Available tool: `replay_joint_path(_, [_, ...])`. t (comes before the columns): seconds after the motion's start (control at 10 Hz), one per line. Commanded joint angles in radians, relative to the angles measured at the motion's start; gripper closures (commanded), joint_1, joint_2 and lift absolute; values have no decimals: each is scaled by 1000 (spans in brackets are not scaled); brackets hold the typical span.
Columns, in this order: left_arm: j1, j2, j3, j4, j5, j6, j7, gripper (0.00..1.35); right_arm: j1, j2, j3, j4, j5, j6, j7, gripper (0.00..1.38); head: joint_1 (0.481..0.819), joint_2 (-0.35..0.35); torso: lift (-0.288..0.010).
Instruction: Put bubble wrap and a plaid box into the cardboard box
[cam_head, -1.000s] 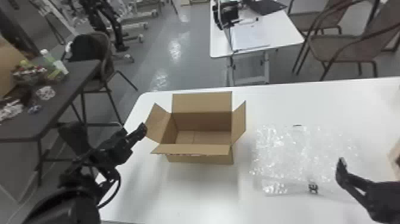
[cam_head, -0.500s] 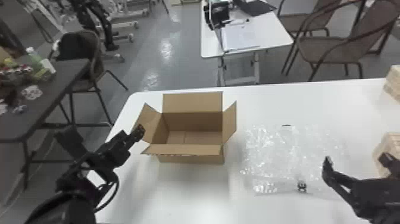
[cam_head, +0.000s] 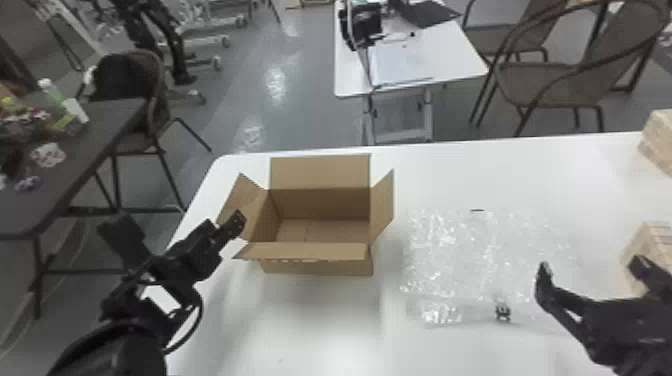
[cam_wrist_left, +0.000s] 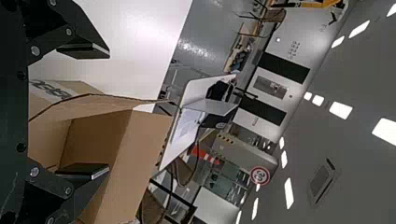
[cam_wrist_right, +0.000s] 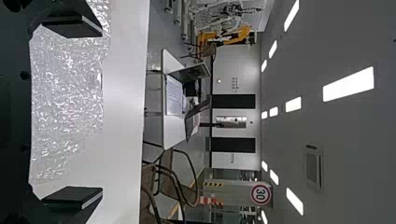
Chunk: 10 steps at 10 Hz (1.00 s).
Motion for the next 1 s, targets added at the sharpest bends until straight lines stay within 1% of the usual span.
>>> replay_joint_path(0.0, [-12, 9, -25, 29, 2, -17, 0, 410, -1, 0, 0, 2, -3, 0, 1, 101, 695, 238, -109])
replay_joint_path(0.3, [-52, 16, -63, 84, -1, -49, -5, 410, -10, 0, 0, 13, -13, 0, 17, 101, 695, 214, -109])
replay_joint_path(0.4, [-64, 27, -76, 104, 1, -54, -11, 573, -11, 0, 0, 14, -15, 0, 18, 101, 695, 208, -109])
replay_joint_path(0.5, [-68, 35, -83, 114, 5, -54, -12, 883, -11, 0, 0, 14, -15, 2, 20, 101, 695, 203, -109])
replay_joint_path(0.6, [-68, 33, -80, 109, 4, -34, -14, 1223, -11, 0, 0, 16, -21, 0, 20, 101, 695, 199, -109])
replay_joint_path(0.7, [-67, 33, -77, 107, 10, -37, -12, 1207, -11, 0, 0, 19, -30, 0, 20, 101, 695, 197, -109])
replay_joint_path(0.9, [-68, 29, -74, 107, 5, -66, -12, 1223, -11, 0, 0, 20, -35, 0, 21, 101, 695, 198, -109])
